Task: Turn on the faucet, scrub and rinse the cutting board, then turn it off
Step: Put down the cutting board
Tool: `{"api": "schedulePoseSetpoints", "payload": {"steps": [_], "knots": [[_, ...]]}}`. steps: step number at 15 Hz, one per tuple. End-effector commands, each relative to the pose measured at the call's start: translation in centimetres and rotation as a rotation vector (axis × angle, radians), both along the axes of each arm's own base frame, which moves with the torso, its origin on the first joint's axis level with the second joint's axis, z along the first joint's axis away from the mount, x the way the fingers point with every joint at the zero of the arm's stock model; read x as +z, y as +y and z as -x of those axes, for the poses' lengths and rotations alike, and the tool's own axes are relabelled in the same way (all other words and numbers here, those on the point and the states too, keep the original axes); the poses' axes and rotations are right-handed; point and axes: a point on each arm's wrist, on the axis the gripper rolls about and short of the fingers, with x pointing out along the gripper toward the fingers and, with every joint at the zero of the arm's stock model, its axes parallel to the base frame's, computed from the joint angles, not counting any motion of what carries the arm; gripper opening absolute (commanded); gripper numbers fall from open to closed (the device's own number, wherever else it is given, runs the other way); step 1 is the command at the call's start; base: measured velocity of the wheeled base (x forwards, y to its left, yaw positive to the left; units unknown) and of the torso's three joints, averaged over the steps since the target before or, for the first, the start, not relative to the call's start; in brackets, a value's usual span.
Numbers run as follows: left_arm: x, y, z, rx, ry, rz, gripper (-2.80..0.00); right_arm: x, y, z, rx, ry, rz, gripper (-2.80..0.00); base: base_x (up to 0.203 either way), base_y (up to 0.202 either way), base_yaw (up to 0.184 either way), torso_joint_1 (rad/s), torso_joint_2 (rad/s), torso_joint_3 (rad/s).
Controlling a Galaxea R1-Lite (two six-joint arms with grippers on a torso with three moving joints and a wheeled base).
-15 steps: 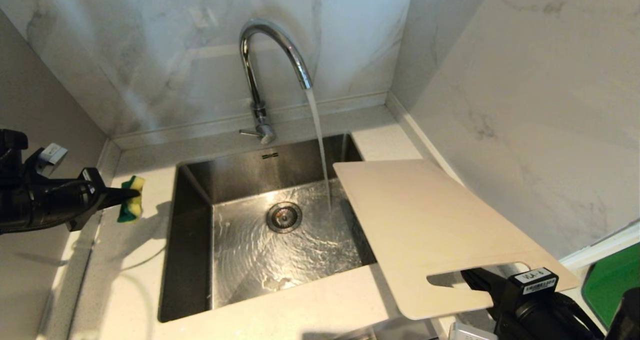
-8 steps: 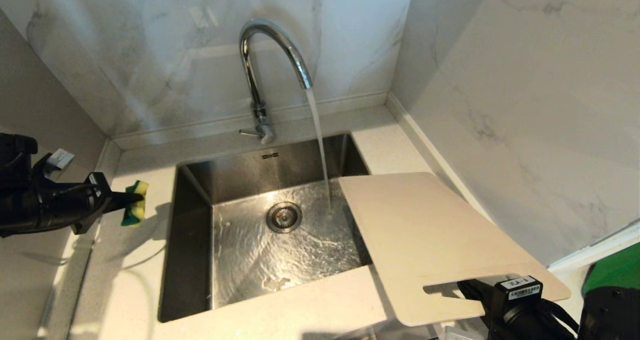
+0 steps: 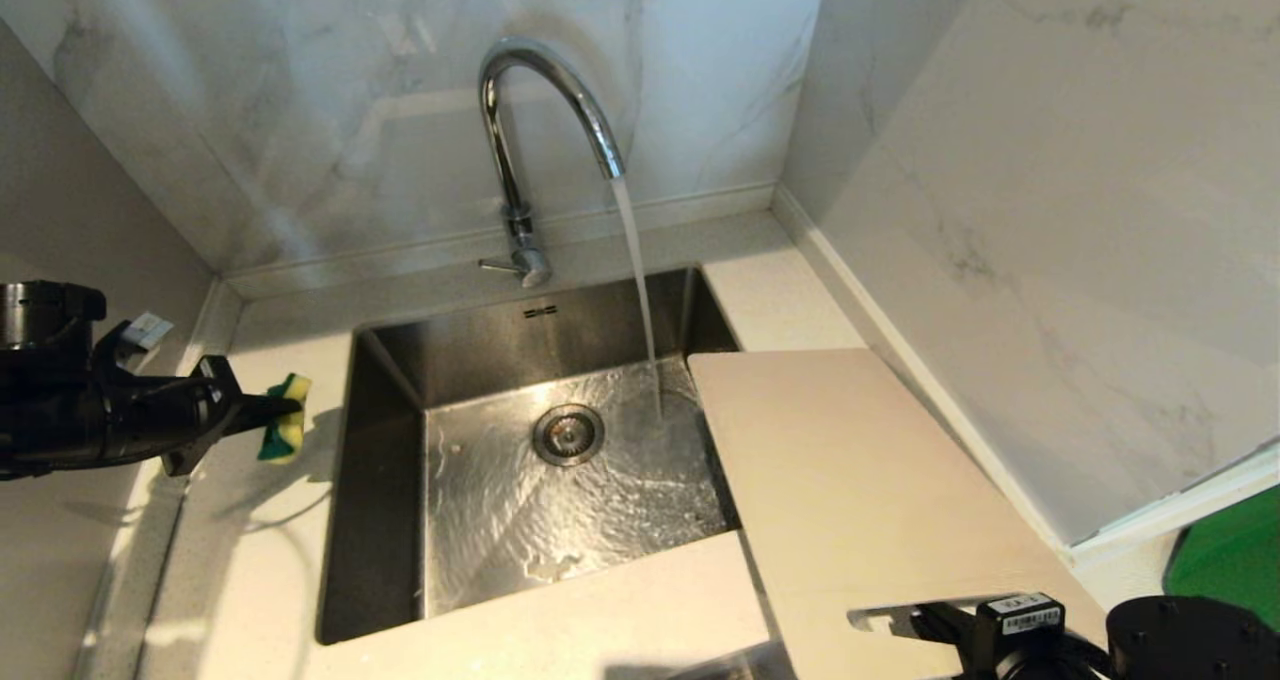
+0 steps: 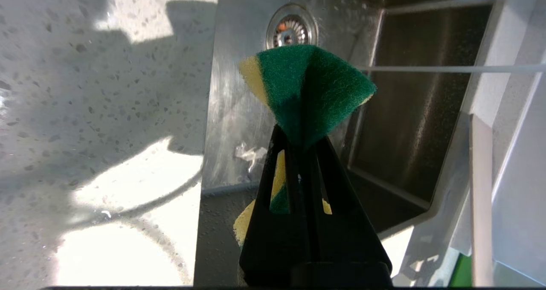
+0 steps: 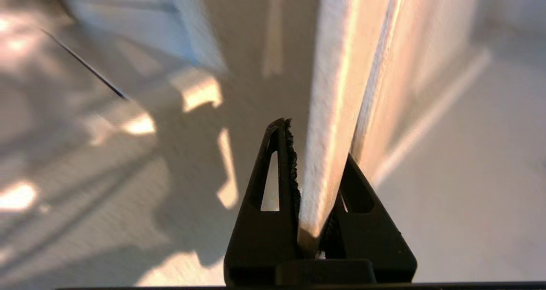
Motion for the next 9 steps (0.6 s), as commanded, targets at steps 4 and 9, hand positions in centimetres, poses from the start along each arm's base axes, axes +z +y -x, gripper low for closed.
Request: {"api": "schedulePoseSetpoints", "payload": {"steps": [4, 9], "knots": [[-1.4, 0.0, -1.4, -0.007, 0.004, 0.019, -2.8, -2.0, 1.2, -2.3, 0.071, 0.124, 0.015, -2.8, 0.0, 0.0, 0.0, 0.0, 0.0, 0.0], [-2.0, -0.9, -3.1, -0.037, -0.018, 0.019, -2.8, -3.9, 0.8, -2.4, 0.07, 0.254, 0.041, -2.8, 0.0, 0.0, 0.0, 0.0, 0.0, 0.0]]}}
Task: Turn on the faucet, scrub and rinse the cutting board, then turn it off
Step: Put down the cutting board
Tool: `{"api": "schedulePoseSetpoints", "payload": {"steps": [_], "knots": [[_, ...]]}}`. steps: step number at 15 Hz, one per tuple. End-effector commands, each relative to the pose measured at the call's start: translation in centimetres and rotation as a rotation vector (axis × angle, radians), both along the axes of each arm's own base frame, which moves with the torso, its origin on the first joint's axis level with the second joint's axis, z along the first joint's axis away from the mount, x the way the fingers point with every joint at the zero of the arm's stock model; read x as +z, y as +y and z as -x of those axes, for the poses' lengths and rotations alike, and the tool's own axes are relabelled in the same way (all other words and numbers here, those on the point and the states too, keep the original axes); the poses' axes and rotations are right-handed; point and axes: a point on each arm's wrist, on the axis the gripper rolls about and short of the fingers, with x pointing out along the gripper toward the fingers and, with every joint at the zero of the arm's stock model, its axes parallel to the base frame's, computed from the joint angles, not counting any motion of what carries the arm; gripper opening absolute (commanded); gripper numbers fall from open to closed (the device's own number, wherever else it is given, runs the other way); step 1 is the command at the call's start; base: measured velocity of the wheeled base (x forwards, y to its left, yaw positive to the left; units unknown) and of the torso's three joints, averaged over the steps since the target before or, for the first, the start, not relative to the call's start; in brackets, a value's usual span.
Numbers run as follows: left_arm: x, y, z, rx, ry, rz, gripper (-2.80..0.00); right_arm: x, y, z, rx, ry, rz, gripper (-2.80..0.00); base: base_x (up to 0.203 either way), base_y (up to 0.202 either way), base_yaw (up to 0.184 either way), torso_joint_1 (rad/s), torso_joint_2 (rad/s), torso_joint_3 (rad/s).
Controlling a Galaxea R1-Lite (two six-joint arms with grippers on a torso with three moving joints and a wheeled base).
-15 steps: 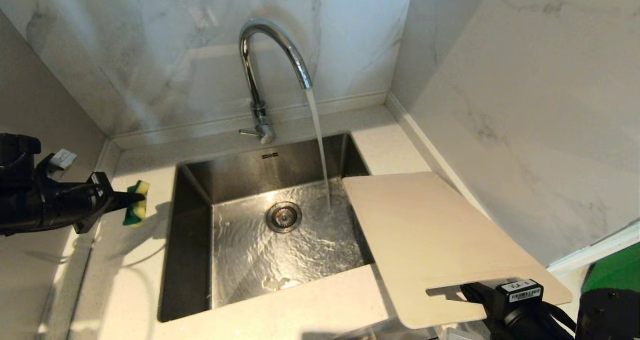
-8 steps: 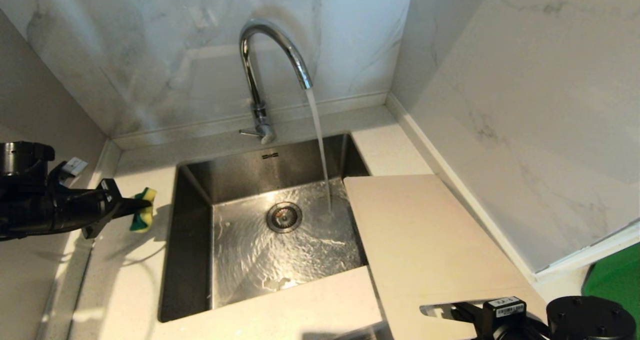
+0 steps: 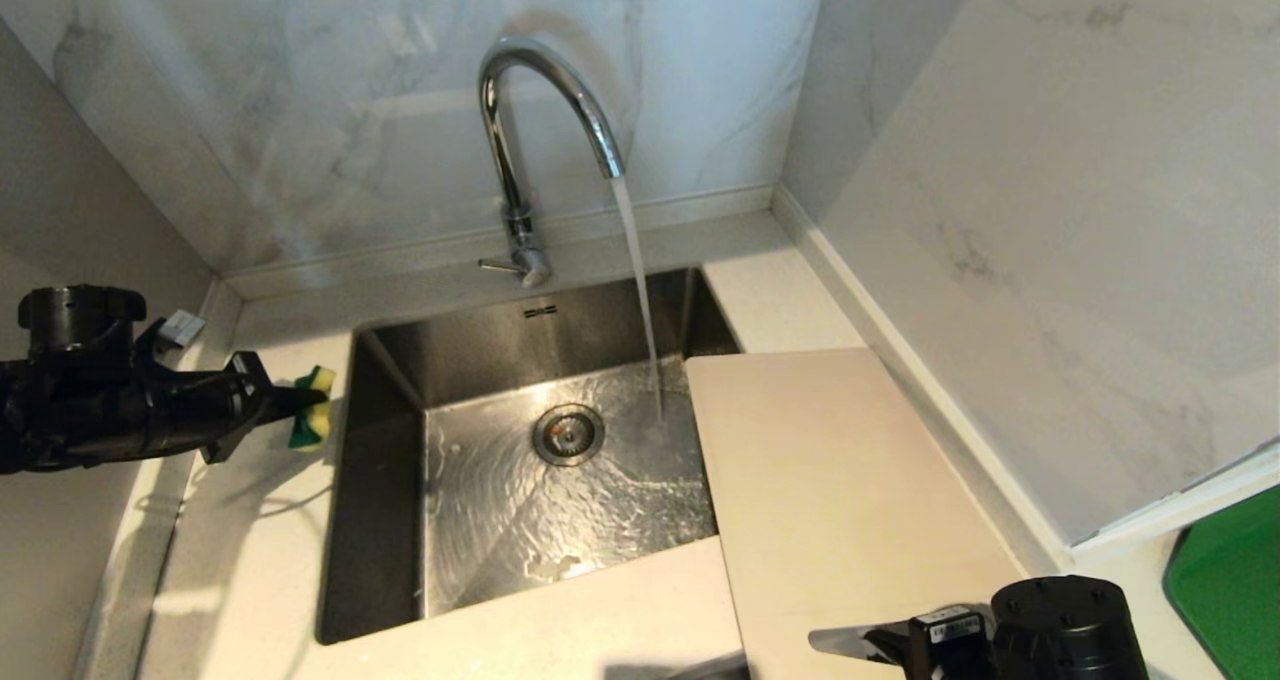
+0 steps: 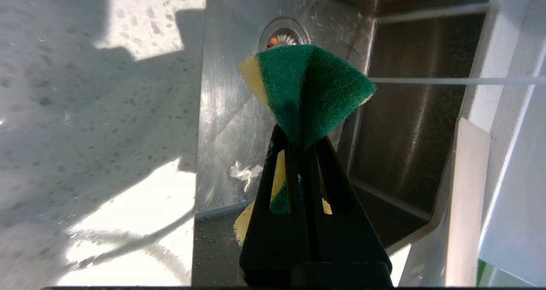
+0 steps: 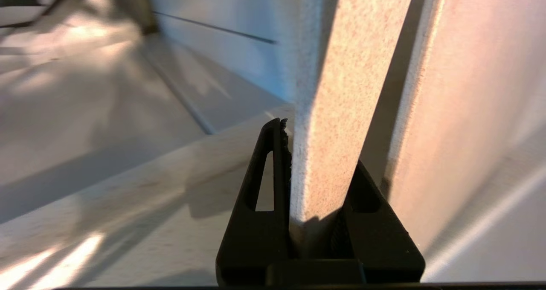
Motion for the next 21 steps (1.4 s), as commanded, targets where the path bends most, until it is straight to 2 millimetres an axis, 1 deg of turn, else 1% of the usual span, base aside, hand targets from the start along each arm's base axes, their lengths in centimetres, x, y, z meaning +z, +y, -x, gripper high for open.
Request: {"api": "schedulePoseSetpoints", "payload": {"steps": [1, 6, 8, 13, 18, 21], "knots": [[-1.1, -0.8, -0.6, -0.02, 0.035, 0.017, -2.8, -1.2, -0.4, 0.0, 0.002, 0.075, 0.022, -2.8, 0.0, 0.0, 0.0, 0.0, 0.0, 0.0], [-1.6, -0.9, -0.6, -0.019, 0.057, 0.025, -2.8, -2.5, -0.4, -0.3, 0.025, 0.16, 0.025, -2.8, 0.0, 0.0, 0.0, 0.0, 0.0, 0.0], [-2.3, -0.9, -0.8, -0.02, 0.076, 0.027, -2.8, -2.8, -0.2, -0.8, 0.025, 0.168, 0.029, -2.8, 0.0, 0.0, 0.0, 0.0, 0.0, 0.0], [-2.6, -0.8, -1.0, -0.019, 0.079, 0.026, -2.8, -4.0, 0.4, -1.9, 0.048, 0.214, 0.031, -2.8, 0.0, 0.0, 0.0, 0.0, 0.0, 0.0], [-3.2, -0.8, -1.2, -0.02, 0.096, 0.029, -2.8, -4.7, 0.4, -1.9, 0.058, 0.242, 0.051, -2.8, 0.0, 0.0, 0.0, 0.0, 0.0, 0.0], [-3.2, -0.8, -1.2, -0.02, 0.097, 0.029, -2.8, -4.9, 0.5, -1.9, 0.063, 0.253, 0.058, -2.8, 0.0, 0.0, 0.0, 0.0, 0.0, 0.0]]}}
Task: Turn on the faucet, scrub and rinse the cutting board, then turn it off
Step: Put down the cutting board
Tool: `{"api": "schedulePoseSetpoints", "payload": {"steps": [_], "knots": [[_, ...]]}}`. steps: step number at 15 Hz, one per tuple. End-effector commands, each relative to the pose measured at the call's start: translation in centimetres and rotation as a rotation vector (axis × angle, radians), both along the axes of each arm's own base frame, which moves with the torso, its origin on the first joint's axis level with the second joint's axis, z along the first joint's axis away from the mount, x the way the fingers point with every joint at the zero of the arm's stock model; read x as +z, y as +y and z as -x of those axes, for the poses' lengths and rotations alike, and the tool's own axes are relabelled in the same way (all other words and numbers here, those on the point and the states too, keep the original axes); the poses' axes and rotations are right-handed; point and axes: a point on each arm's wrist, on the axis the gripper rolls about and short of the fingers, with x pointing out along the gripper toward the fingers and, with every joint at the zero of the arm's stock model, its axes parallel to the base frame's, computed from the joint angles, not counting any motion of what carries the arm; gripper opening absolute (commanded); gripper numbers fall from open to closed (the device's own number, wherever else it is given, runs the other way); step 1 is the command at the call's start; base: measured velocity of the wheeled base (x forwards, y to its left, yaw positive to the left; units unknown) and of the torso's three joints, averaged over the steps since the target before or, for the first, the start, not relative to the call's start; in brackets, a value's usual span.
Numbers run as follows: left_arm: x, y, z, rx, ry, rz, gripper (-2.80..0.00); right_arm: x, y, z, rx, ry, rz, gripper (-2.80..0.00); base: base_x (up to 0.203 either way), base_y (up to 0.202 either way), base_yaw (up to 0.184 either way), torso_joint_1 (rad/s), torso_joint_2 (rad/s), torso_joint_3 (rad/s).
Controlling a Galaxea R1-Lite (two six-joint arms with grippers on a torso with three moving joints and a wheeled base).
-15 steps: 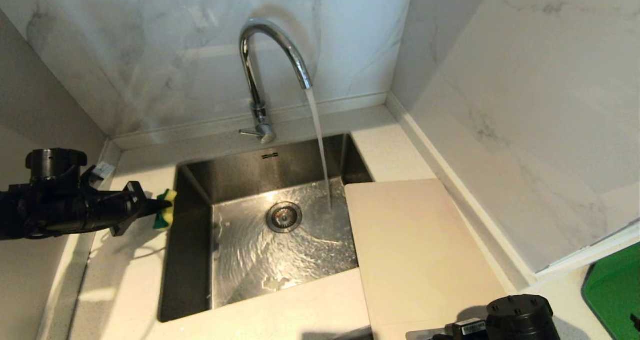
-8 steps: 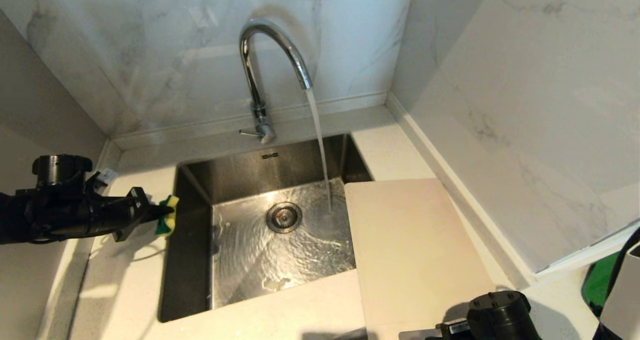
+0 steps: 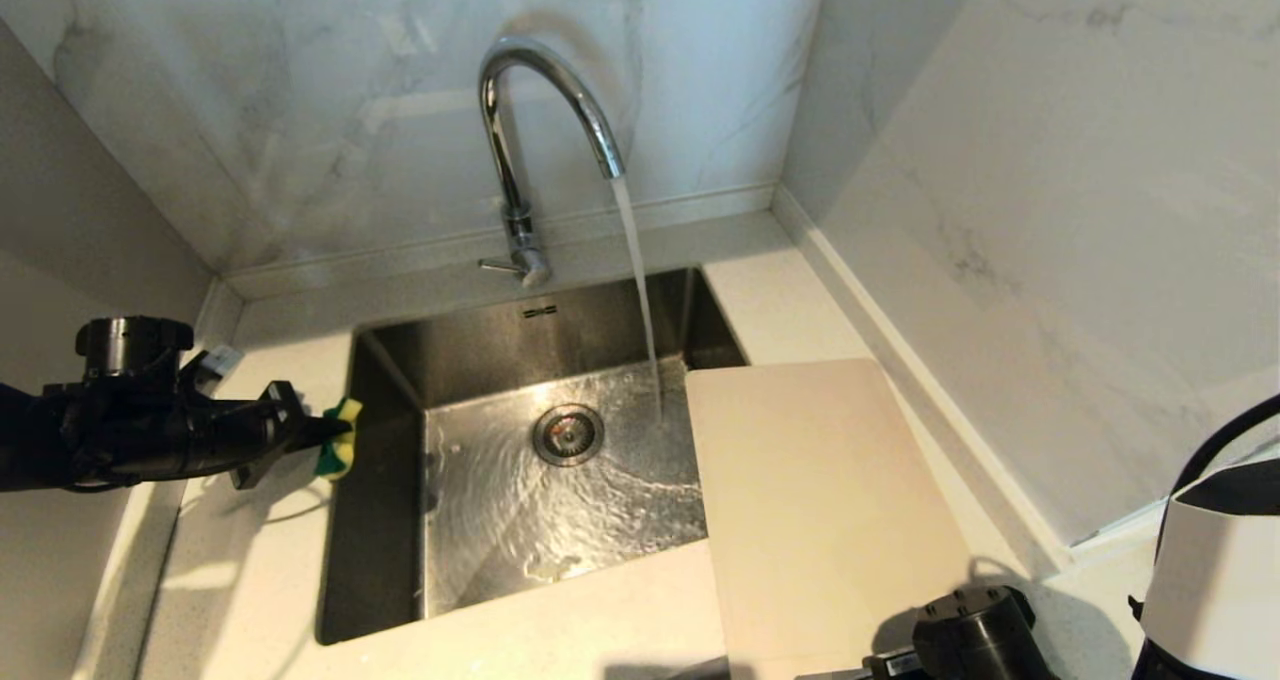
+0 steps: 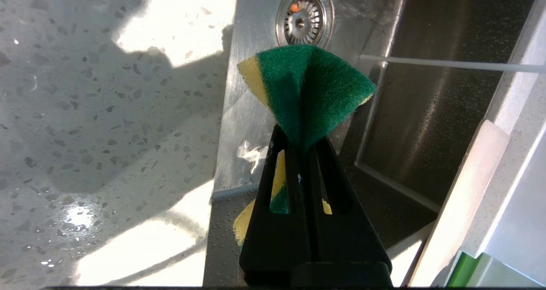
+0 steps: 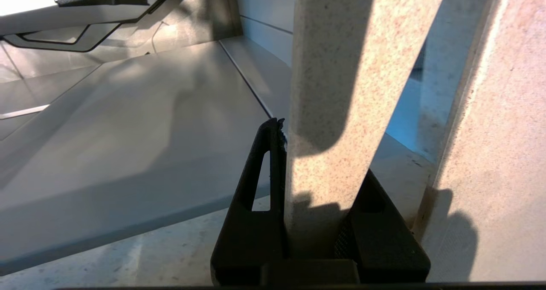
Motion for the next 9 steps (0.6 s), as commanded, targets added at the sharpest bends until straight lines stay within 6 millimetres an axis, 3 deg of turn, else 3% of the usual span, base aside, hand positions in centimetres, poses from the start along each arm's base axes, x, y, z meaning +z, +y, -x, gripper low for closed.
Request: {"api": "schedulePoseSetpoints", "payload": {"steps": [1, 4, 5, 6, 9], "knots": [[-0.09, 0.01, -0.04, 0.0, 0.003, 0.005, -2.8, -0.27, 0.22, -0.28, 0.012, 0.001, 0.007, -2.8, 0.0, 0.0, 0.0, 0.0, 0.0, 0.0], [-0.16, 0.02, -0.1, 0.001, 0.004, 0.004, -2.8, -0.28, 0.25, -0.35, 0.022, -0.003, 0.013, -2.8, 0.0, 0.0, 0.0, 0.0, 0.0, 0.0], [-0.37, 0.03, -0.17, 0.001, 0.01, 0.005, -2.8, -0.26, 0.27, -0.38, 0.023, -0.004, 0.011, -1.77, 0.0, 0.0, 0.0, 0.0, 0.0, 0.0], [-0.37, 0.03, -0.21, 0.001, 0.009, 0.005, -2.8, -0.23, 0.27, -0.38, 0.023, -0.005, 0.011, 0.0, 0.0, 0.0, 0.0, 0.0, 0.0, 0.0], [-0.15, 0.03, -0.15, 0.001, 0.003, 0.004, -2.8, 0.34, 0.19, -0.2, 0.022, -0.028, 0.0, 0.0, 0.0, 0.0, 0.0, 0.0, 0.0, 0.0]]}}
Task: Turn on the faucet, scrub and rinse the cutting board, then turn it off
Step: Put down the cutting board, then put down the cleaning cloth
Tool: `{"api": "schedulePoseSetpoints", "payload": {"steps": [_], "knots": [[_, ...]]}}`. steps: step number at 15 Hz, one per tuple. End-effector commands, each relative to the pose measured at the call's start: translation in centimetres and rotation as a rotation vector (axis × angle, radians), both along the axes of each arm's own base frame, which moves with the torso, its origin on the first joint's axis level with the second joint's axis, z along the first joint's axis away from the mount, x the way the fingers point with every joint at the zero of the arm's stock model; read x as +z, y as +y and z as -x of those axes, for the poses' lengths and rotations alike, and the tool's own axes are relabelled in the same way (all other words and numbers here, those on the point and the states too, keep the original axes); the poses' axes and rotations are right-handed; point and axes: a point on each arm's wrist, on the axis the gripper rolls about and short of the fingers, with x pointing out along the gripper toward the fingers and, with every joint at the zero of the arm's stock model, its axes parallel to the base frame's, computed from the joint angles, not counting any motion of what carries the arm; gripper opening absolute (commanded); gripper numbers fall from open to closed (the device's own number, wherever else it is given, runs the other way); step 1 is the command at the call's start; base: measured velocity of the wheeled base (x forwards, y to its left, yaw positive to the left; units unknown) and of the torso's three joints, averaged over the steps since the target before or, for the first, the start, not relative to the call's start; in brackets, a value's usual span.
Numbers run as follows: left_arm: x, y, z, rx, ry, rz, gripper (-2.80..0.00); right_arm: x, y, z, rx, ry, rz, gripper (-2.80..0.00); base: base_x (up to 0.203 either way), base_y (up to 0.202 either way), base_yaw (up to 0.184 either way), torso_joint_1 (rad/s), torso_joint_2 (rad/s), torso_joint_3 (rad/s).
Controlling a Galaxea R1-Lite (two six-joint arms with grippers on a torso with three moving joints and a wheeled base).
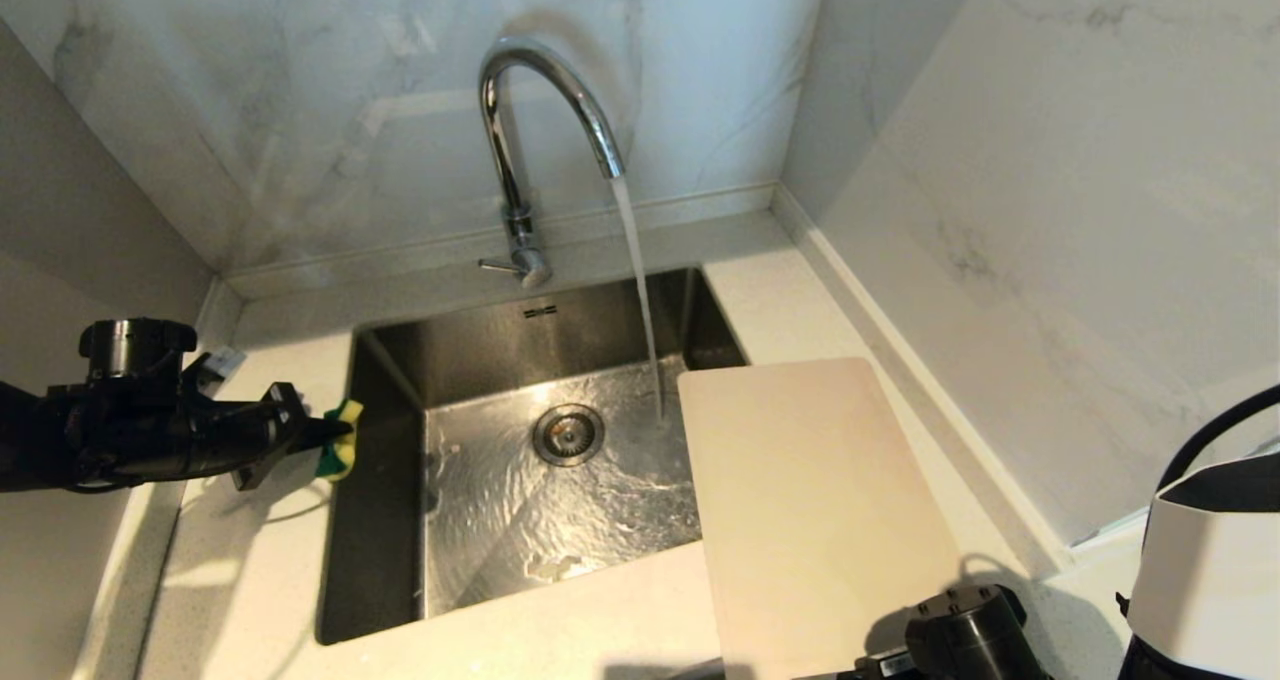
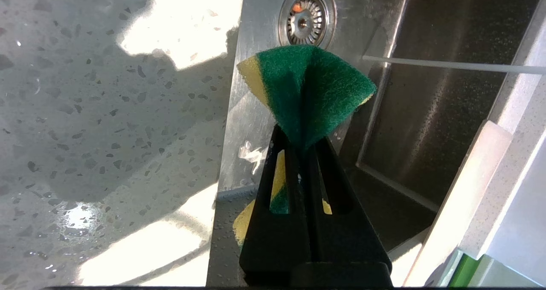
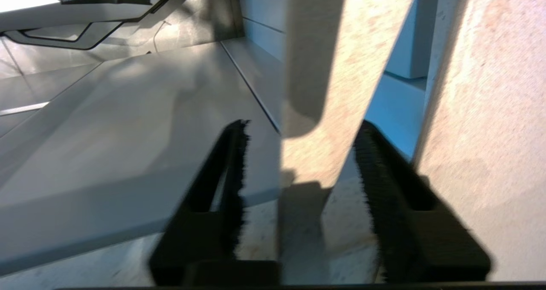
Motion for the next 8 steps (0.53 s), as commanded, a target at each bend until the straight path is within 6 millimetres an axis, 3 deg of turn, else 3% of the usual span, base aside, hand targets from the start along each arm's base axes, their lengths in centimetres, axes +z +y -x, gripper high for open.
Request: {"api": "schedulePoseSetpoints", "payload": {"steps": [1, 8], "knots": [[0.2, 0.0, 0.1, 0.0, -0.004, 0.004, -2.8, 0.6, -0.1, 0.2, 0.006, -0.03, -0.008, 0.0, 0.0, 0.0, 0.0, 0.0, 0.0, 0.0], [0.6, -0.1, 0.2, -0.001, -0.014, 0.003, -2.8, 2.4, -0.1, 0.4, 0.025, -0.102, -0.073, 0.0, 0.0, 0.0, 0.0, 0.0, 0.0, 0.0]]}}
